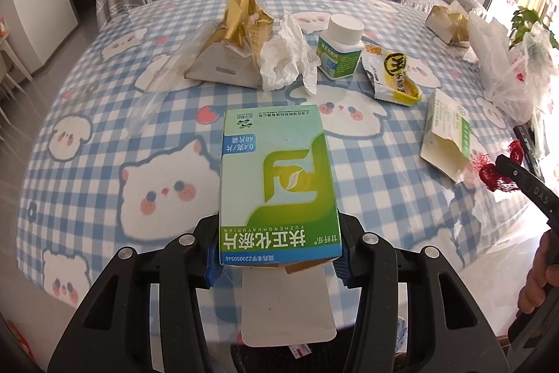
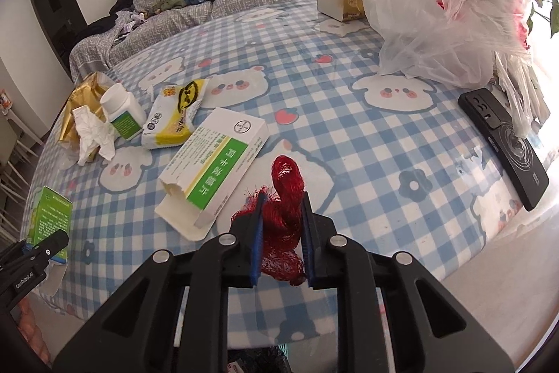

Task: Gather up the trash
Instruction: 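Carry the green box and red net down over the black trash bin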

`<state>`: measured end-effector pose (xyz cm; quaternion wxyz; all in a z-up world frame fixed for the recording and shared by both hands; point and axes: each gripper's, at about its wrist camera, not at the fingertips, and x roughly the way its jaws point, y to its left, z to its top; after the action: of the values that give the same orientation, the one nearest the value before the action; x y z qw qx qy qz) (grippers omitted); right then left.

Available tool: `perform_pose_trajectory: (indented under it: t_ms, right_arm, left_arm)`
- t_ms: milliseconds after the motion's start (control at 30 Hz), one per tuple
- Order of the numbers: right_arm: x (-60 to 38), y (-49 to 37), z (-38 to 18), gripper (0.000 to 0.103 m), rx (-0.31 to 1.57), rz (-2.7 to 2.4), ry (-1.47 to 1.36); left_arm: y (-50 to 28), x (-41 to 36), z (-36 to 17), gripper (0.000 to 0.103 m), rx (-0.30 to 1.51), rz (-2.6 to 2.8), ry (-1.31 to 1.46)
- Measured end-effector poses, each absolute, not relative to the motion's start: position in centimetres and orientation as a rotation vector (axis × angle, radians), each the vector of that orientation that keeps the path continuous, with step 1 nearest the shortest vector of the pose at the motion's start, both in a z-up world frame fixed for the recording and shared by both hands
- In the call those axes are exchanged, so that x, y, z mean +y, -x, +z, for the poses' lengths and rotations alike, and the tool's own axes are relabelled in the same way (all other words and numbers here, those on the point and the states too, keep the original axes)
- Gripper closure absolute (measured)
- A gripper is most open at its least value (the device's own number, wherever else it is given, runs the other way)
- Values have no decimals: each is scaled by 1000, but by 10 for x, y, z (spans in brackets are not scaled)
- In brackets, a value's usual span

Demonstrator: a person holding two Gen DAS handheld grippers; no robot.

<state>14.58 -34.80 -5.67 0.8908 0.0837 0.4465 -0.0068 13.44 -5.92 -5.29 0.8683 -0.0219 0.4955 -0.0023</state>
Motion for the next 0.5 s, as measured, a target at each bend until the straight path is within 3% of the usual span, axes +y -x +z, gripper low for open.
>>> perform_pose_trajectory:
  t_ms: [500]
  right_arm:
    - [-320, -75, -30, 86, 851, 65, -116]
  left_arm:
    - [-57, -41, -39, 56, 1012, 0, 76]
